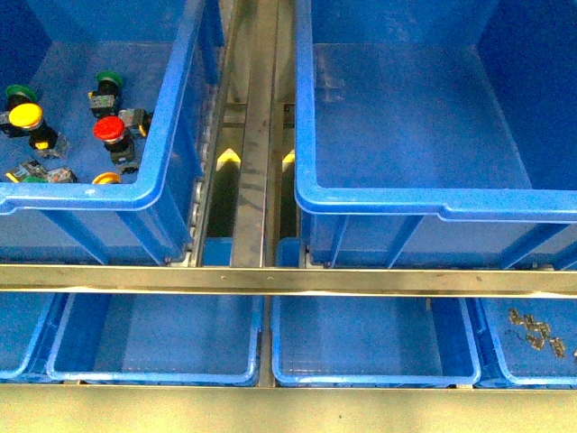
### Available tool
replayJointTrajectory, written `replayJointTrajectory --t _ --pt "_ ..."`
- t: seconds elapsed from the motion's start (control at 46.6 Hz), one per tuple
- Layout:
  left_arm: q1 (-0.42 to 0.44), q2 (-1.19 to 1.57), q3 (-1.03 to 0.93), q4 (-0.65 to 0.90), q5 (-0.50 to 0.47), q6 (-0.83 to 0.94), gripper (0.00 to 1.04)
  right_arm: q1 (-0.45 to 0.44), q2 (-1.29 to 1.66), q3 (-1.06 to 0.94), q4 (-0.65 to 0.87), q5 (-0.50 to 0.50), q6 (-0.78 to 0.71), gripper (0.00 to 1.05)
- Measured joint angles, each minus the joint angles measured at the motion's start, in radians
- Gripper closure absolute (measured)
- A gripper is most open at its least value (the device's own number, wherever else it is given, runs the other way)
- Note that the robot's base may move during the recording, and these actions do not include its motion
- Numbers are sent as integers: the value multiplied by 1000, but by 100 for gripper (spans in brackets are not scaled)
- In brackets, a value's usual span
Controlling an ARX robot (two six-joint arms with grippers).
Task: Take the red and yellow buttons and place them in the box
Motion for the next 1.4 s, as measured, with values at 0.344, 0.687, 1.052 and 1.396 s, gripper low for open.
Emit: replayJointTrajectory --t 0.344,0.687,1.052,1.396 --pt "0 0 0 0 0 0 8 0 0 0 0 0 0 6" --pt "0 0 0 0 0 0 8 0 0 0 0 0 0 6" --pt "0 0 0 0 0 0 8 0 0 0 0 0 0 6" --pt "0 0 0 0 0 0 8 0 0 0 0 0 0 6"
